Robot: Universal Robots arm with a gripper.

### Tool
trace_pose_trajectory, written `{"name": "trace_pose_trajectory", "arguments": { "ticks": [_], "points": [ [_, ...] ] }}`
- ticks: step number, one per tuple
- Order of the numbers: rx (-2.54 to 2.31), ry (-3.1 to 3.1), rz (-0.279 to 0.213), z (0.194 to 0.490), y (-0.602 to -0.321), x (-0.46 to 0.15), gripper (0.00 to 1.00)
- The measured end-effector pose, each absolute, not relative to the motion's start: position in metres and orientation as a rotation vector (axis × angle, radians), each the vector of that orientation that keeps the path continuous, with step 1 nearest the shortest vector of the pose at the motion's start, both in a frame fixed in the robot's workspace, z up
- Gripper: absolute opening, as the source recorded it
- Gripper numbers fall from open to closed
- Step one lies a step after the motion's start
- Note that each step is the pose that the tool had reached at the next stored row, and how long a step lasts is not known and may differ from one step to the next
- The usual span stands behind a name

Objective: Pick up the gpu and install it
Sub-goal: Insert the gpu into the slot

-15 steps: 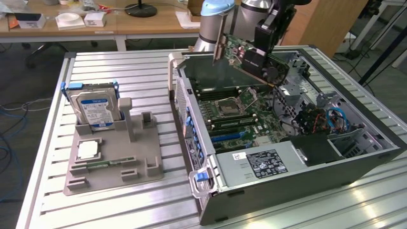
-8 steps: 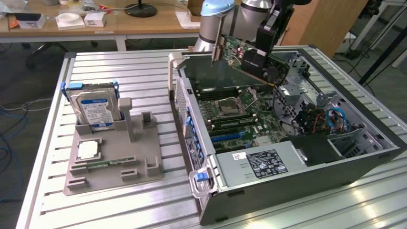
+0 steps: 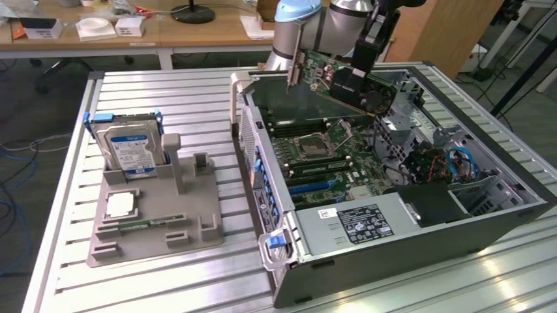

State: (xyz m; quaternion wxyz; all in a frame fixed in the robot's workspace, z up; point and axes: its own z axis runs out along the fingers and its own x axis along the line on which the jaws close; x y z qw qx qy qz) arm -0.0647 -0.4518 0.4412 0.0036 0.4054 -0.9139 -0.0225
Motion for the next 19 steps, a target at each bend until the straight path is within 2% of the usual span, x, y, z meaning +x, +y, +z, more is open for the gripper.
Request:
{"name": "trace_pose_trajectory", "arguments": {
  "ticks": [19],
  "points": [
    [1.531,-2.730,-0.069,0.4409,-0.4518,-0.0647,0.26]
  ]
}}
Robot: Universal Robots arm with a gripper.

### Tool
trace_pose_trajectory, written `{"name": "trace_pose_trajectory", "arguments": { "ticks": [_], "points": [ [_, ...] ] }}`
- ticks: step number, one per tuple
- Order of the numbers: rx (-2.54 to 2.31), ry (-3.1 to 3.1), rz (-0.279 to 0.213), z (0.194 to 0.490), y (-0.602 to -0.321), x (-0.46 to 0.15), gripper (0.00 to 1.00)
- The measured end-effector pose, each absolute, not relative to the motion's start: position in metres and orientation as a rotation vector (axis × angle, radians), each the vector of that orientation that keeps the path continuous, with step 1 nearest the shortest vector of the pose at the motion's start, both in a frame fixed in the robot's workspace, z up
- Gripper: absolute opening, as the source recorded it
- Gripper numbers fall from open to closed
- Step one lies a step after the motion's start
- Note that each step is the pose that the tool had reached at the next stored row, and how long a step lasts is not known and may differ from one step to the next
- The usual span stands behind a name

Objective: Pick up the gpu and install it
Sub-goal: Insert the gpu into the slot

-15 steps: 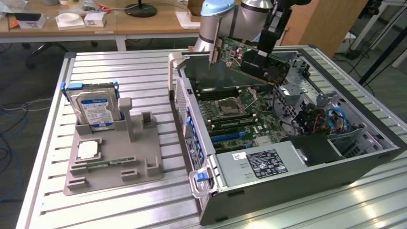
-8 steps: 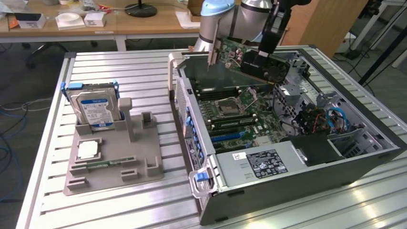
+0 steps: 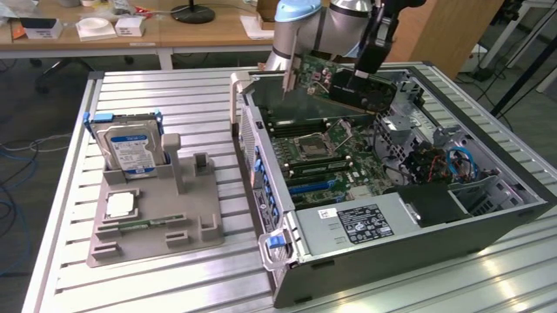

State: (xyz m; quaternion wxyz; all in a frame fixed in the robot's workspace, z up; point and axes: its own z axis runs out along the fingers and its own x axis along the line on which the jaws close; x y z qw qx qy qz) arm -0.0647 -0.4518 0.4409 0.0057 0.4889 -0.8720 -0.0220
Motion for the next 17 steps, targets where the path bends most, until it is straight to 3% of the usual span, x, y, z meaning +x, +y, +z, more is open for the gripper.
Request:
{"name": "trace_pose_trajectory", "arguments": {
  "ticks": [17],
  "points": [
    [1.755,-2.587,-0.067,0.4407,-0.4518,-0.0647,0.26]
  ]
}}
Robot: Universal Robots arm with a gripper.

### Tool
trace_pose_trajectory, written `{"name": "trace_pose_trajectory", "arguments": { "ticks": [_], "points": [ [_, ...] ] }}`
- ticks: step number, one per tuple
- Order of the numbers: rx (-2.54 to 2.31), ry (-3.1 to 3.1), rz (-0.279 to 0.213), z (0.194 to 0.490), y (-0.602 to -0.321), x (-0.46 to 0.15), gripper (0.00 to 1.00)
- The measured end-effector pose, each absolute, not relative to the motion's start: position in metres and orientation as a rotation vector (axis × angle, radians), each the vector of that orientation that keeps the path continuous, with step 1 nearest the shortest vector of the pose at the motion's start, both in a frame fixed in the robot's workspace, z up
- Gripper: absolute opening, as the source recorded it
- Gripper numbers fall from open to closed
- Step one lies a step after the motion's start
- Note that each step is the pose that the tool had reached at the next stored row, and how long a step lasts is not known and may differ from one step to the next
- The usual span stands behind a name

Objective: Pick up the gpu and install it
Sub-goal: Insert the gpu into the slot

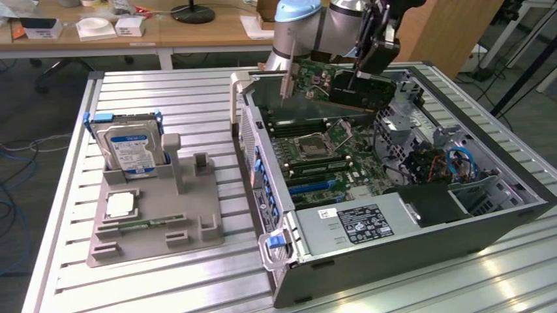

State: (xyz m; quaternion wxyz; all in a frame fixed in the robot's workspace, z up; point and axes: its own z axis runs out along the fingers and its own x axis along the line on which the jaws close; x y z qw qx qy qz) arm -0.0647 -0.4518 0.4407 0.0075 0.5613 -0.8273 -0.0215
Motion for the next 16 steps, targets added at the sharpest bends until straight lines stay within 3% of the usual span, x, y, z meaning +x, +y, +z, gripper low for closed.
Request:
{"name": "trace_pose_trajectory", "arguments": {
  "ticks": [16],
  "points": [
    [1.961,-2.430,-0.065,0.4403,-0.4518,-0.0647,0.26]
  ]
}}
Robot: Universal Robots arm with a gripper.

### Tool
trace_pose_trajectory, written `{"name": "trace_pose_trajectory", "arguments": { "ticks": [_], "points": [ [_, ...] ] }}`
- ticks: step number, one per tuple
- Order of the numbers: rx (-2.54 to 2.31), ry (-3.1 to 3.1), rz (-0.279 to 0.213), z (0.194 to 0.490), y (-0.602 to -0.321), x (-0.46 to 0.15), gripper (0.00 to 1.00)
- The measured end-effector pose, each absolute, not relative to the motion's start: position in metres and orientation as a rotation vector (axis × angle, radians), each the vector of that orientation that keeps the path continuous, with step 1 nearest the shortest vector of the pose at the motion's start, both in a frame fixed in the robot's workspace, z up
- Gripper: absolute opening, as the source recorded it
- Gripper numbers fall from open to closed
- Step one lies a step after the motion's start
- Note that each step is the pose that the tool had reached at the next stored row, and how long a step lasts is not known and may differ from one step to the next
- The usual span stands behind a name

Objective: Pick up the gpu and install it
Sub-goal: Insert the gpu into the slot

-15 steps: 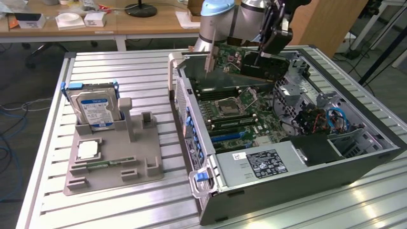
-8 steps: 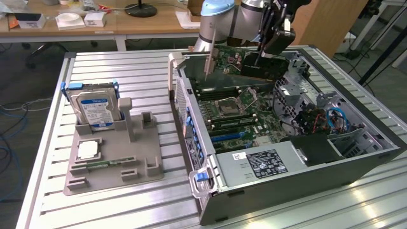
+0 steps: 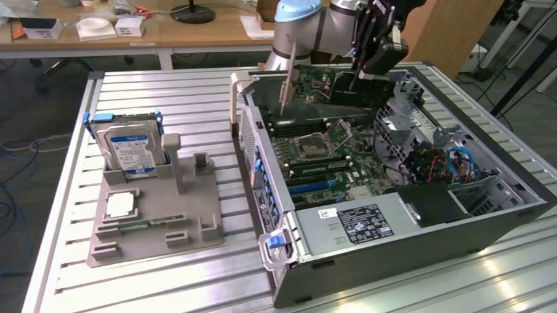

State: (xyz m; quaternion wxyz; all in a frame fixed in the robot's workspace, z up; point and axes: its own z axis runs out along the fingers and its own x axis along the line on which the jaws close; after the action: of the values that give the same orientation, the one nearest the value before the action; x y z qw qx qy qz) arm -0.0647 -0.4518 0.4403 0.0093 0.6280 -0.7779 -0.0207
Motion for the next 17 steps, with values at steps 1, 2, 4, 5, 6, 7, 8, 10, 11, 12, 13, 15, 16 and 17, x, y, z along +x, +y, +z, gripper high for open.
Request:
{"name": "trace_pose_trajectory", "arguments": {
  "ticks": [1,2,4,5,6,7,8,10,11,12,13,15,16,17],
  "points": [
    [1.974,-2.419,-0.065,0.4403,-0.4518,-0.0647,0.26],
    [1.987,-2.408,-0.065,0.4403,-0.4518,-0.0647,0.26],
    [2.012,-2.387,-0.064,0.4402,-0.4518,-0.0647,0.26],
    [2.024,-2.376,-0.064,0.4401,-0.4518,-0.0647,0.26],
    [2.037,-2.365,-0.064,0.4401,-0.4518,-0.0647,0.26],
    [2.050,-2.353,-0.064,0.4400,-0.4518,-0.0647,0.26],
    [2.061,-2.343,-0.064,0.4400,-0.4518,-0.0647,0.26],
    [2.085,-2.321,-0.063,0.4399,-0.4518,-0.0647,0.26],
    [2.097,-2.310,-0.063,0.4399,-0.4518,-0.0647,0.26],
    [2.110,-2.298,-0.063,0.4399,-0.4518,-0.0647,0.26],
    [2.122,-2.287,-0.063,0.4398,-0.4518,-0.0647,0.26],
    [2.146,-2.263,-0.062,0.4397,-0.4518,-0.0647,0.26],
    [2.158,-2.252,-0.062,0.4396,-0.4518,-0.0647,0.26],
    [2.170,-2.240,-0.062,0.4396,-0.4518,-0.0647,0.26]
  ]
}}
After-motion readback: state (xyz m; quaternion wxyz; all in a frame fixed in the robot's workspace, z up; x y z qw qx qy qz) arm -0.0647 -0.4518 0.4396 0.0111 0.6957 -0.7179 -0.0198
